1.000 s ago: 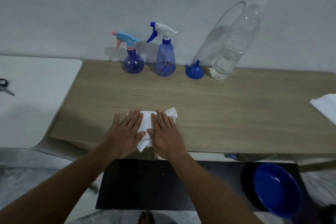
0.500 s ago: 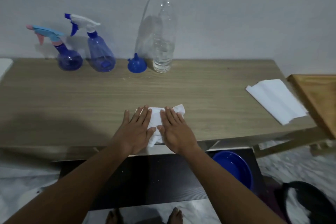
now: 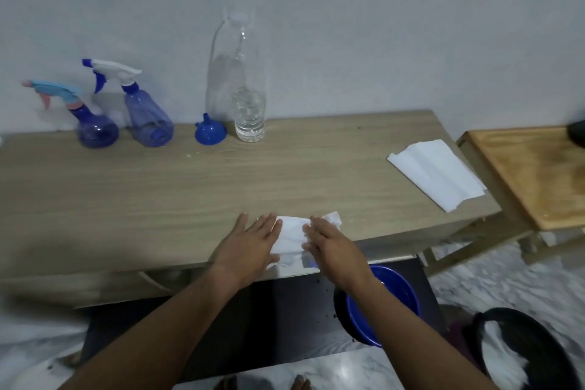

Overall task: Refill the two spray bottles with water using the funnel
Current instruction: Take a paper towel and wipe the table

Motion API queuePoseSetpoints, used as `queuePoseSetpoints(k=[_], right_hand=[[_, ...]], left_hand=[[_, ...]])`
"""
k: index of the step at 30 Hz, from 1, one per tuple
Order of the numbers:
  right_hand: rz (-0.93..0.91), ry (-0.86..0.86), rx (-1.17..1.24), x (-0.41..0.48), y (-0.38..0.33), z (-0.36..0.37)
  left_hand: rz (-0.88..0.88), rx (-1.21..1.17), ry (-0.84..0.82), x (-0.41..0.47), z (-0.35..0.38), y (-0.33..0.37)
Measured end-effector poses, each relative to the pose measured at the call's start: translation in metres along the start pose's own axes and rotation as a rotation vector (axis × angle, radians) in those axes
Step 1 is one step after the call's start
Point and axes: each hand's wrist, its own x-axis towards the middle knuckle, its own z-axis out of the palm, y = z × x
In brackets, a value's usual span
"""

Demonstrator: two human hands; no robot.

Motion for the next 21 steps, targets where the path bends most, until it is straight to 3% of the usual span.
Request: queuePoseSetpoints(k=[3, 5, 10, 16, 21], right_hand=[[0.055, -0.06, -0.088, 0.001, -0.011, -0.008], [0.101, -0.055, -0.132, 0.0, -0.021, -0.02], [0.283, 0.183, 0.133, -0.02, -0.038, -0.07], [0.417, 0.443, 0.359, -0.066, -0.052, -0.136], [0.529, 0.679, 0.475, -0.121, -0.052, -0.173]], left_hand=[[0.089, 0.064, 0.01, -0.003, -0.015, -0.009], [0.091, -0.021, 0.048, -0.003, -0.025, -0.016], [0.015, -0.849, 0.15, -0.004, -0.07, -0.037], [0.21, -1.078, 0.18, 0.007, -0.149, -0.027], [0.386, -1.181, 0.181, 0.019, -0.206, 0.02]])
